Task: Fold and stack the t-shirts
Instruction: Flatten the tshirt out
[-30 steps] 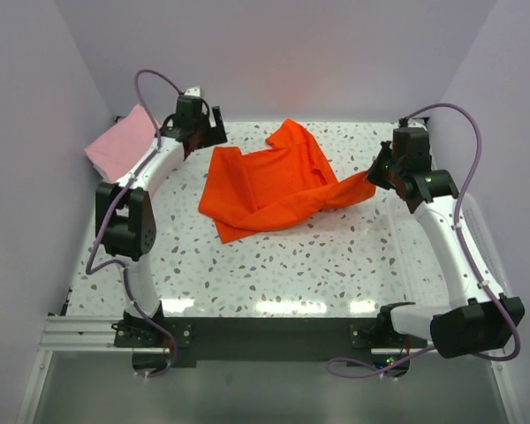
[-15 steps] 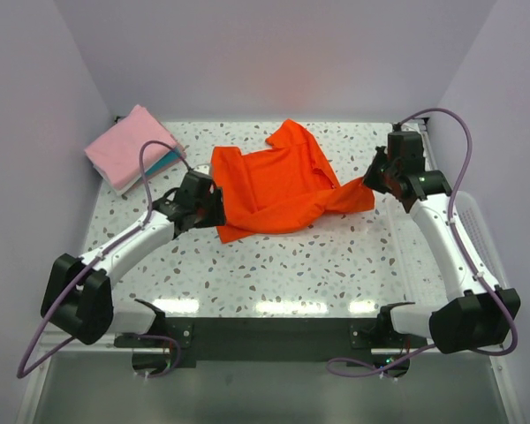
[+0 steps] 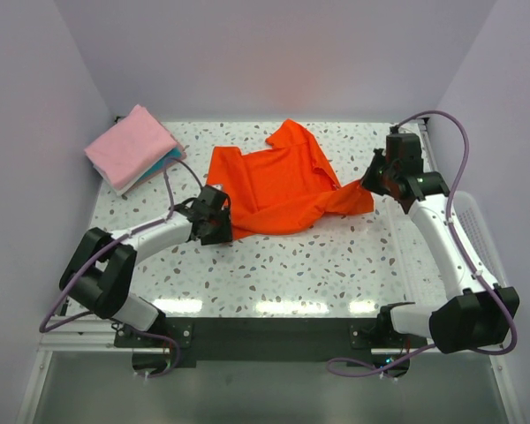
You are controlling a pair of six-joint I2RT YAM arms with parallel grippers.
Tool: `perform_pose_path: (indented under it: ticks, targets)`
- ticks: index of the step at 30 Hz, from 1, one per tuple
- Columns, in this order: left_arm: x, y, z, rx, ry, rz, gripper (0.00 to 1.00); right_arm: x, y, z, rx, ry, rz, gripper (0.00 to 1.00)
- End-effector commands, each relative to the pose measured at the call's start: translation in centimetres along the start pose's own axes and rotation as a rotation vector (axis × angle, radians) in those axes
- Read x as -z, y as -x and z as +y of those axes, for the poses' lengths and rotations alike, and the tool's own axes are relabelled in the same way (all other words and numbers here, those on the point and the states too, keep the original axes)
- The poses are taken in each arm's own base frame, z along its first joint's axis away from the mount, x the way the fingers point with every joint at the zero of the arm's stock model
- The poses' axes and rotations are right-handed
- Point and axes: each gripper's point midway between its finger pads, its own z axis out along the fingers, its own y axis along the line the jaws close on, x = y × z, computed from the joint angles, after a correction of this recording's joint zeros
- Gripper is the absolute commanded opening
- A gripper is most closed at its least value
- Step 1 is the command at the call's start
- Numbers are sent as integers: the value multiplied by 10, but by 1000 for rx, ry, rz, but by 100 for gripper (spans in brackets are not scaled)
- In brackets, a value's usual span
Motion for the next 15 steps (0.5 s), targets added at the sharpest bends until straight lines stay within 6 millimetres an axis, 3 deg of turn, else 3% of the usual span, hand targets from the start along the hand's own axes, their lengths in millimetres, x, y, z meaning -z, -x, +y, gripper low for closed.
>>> perform_pose_path:
  ticks: [1,8,11,15]
  targets:
    - [-5,12,-11,29,-18,-29,51,7,7,4,13,27,-41,0]
    - [-12,9,-7,39,0,-26,47,9,5,3,13,28,-44,0]
    - [-18,12,-8,43,-2,-41,35,10,6,4,13,30,-44,0]
    - [-21,24,-12,67,-1,-79,0,12,10,5,16,32,-54,0]
